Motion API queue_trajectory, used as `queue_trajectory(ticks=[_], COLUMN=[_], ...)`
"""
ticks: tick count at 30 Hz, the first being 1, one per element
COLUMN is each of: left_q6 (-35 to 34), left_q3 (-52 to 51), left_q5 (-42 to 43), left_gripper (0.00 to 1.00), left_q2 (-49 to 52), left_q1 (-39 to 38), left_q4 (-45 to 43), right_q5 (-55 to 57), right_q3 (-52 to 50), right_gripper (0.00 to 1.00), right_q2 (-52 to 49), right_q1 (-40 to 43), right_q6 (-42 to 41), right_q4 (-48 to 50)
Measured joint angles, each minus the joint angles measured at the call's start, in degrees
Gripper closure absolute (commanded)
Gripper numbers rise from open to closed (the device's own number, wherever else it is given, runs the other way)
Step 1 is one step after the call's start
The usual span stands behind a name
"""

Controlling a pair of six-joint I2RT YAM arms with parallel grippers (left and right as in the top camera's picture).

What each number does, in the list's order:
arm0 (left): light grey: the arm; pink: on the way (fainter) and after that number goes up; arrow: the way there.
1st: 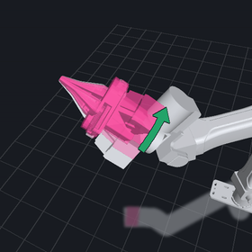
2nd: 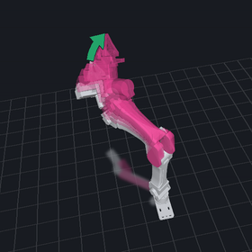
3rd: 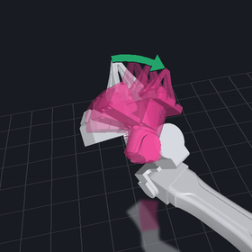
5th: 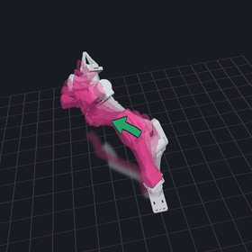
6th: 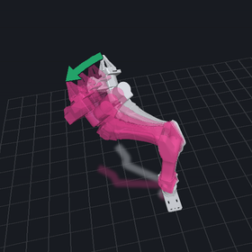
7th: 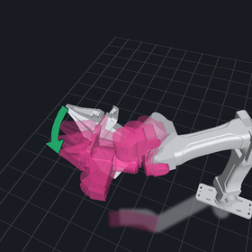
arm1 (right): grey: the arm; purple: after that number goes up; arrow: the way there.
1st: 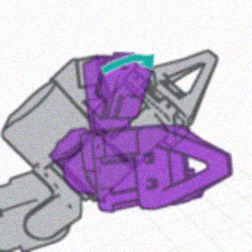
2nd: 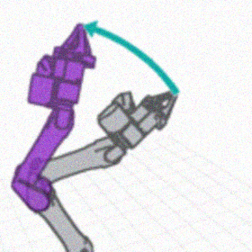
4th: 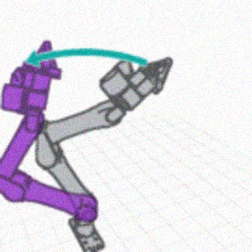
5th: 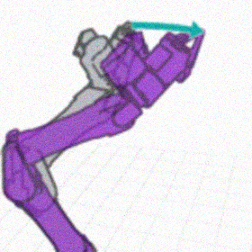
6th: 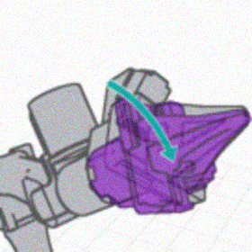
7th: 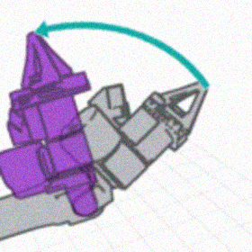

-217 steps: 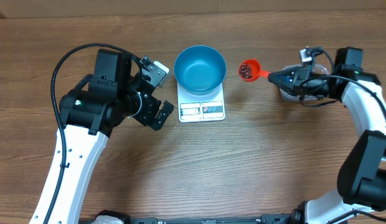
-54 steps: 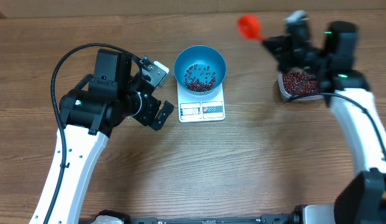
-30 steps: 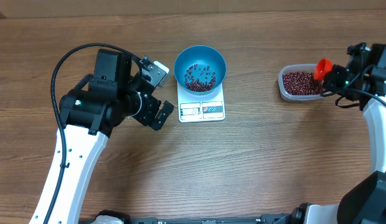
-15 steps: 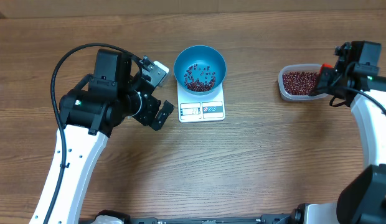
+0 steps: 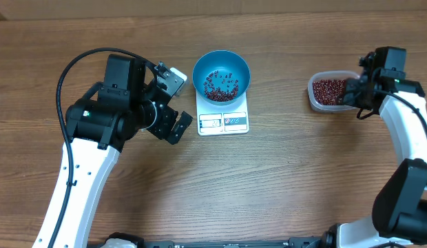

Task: Scoop item into bowl and weigh 150g on scale
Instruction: 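Carry the red scoop right to the bean tub with the right gripper, then dip the scoop into the tub and scoop beans with the right gripper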

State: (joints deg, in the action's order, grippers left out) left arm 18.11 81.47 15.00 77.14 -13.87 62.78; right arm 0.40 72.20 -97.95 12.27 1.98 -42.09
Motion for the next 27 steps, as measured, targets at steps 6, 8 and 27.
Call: queue_trajectory(ticks=[6, 8, 27], left_q6=[0.0, 0.0, 0.0], left_q3=[0.0, 0.0, 0.0], left_q5=[0.0, 0.0, 0.0], left_gripper=[0.00, 0.00, 0.00], left_q2=[0.0, 0.0, 0.0], left_q1=[0.0, 0.0, 0.0], left_q4=[0.0, 0.0, 0.0], right_q5=[-2.1, -3.2, -18.4], right_q3=[0.0, 0.0, 0.0], right_gripper=[0.96, 0.96, 0.96], right_q2=[-0.7, -0.8, -1.0], right_q1=[-1.7, -1.9, 3.9], right_q6=[1.7, 1.9, 0.7], right_q4=[-1.1, -1.1, -2.5])
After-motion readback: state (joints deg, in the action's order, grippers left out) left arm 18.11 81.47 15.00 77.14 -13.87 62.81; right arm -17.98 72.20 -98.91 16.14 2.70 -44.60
